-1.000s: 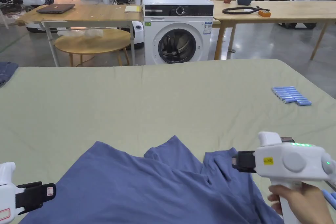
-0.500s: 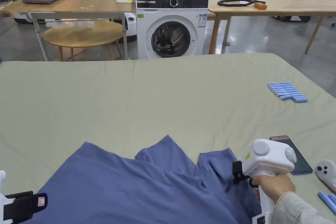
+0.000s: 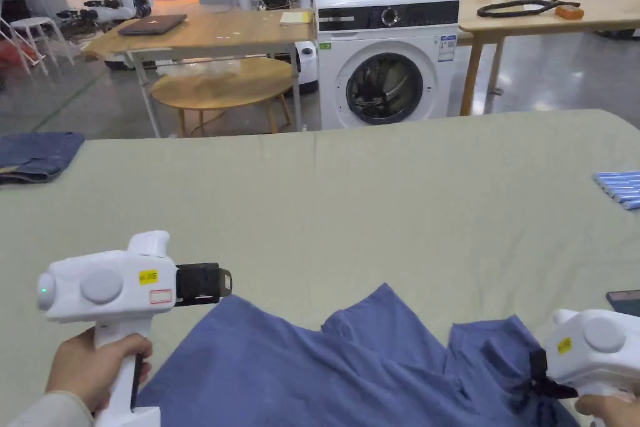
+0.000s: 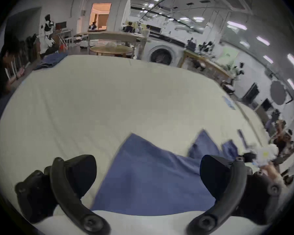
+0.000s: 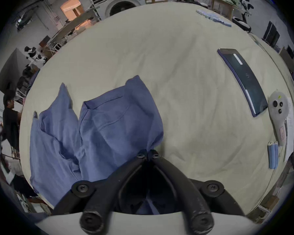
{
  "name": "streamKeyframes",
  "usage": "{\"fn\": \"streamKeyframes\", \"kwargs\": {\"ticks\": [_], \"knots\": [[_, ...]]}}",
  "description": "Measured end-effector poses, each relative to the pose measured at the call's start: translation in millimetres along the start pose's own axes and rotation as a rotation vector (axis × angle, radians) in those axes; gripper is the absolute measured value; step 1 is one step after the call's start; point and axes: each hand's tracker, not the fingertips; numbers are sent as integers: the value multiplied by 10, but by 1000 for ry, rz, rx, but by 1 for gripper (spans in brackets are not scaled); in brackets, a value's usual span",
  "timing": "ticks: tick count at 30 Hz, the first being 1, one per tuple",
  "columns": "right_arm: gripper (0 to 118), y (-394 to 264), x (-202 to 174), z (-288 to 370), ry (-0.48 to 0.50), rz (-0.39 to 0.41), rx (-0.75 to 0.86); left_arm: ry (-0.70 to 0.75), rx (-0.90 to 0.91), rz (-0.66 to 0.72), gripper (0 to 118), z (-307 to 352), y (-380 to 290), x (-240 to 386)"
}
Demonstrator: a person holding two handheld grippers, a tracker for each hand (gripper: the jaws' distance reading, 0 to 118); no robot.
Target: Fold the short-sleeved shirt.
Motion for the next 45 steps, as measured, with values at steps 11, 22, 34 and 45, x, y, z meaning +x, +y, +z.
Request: {"fn": "streamKeyframes", "kwargs": {"ticks": [11,22,34,45], "knots": [[0,-32,140,-185,34,-33,-5,200,-386,-119,70,-1521,-259,33],[0,-71,-103,479,7,140,161,128,-304,-145,0,-784,-74,259],[0,536,-592,1725,15,242,432,97,43,-136,0,815,979,151],[0,1684,-1248,2951,-1,275,650,133,235,-58,0,1971,1946,-63]]}}
